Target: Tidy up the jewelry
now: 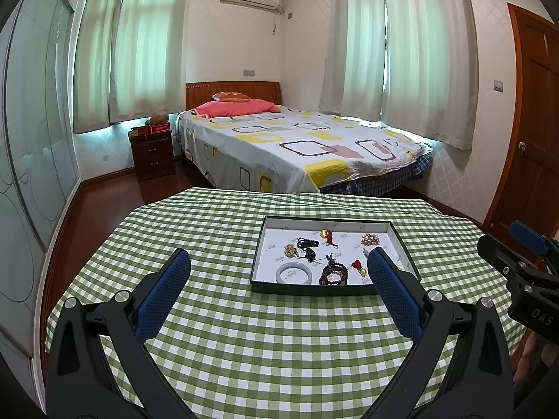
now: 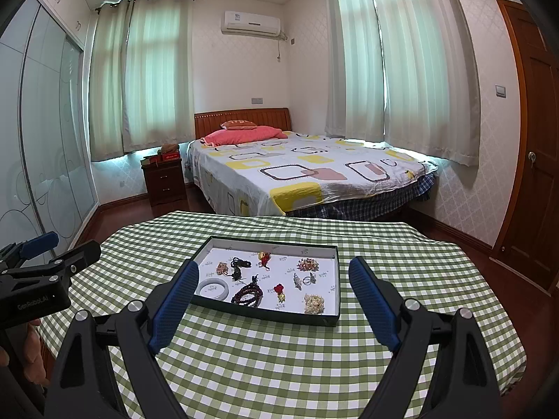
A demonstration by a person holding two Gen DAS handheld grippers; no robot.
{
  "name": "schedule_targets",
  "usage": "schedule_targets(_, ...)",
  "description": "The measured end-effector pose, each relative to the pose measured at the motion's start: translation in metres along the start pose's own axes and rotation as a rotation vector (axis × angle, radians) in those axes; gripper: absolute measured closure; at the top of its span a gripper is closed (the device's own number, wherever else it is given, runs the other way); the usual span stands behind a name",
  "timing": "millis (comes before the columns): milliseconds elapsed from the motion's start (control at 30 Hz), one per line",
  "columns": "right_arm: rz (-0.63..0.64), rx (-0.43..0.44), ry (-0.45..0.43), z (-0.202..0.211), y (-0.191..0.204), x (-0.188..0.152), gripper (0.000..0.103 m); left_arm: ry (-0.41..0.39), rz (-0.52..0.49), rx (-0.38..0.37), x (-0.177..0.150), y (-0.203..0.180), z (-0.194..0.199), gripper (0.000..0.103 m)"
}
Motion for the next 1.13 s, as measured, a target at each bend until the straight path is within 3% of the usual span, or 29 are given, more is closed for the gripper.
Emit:
schedule_targets(667, -0.002, -0.001, 0.009, 0.0, 0.001, -0.005, 0.018, -0.017, 0.019, -0.01, -0.004, 0.002, -0.005, 0.004)
schedule_targets(800, -0.001, -0.001, 0.015, -0.002, 0.001, -0.007, 0.018, 0.024, 0.02, -0.038, -0.008, 0.002, -0.016, 0.004)
schedule_targets(933, -0.003, -0.005, 0.018, -0.005, -0.001, -0.007, 0.018, 0.042, 0.025, 0.011, -0.012, 0.006, -0.025, 0.004)
schedule_targets(1133, -0.015, -0.02, 0.032, -0.014, -0.012, -0.01, 0.018, 0.143, 0.023, 0.022, -0.028, 0.015, -0.057, 0.004)
Point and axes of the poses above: each gripper's, at about its wrist camera, not at the fingertips, and z roughly against the way its jaws point, y to its left, x to its top, the point moved 2 cm from there along -z, roughly the way its jaws point, and after that the axes turned 12 degrees about -z, right-handed, at the moved point
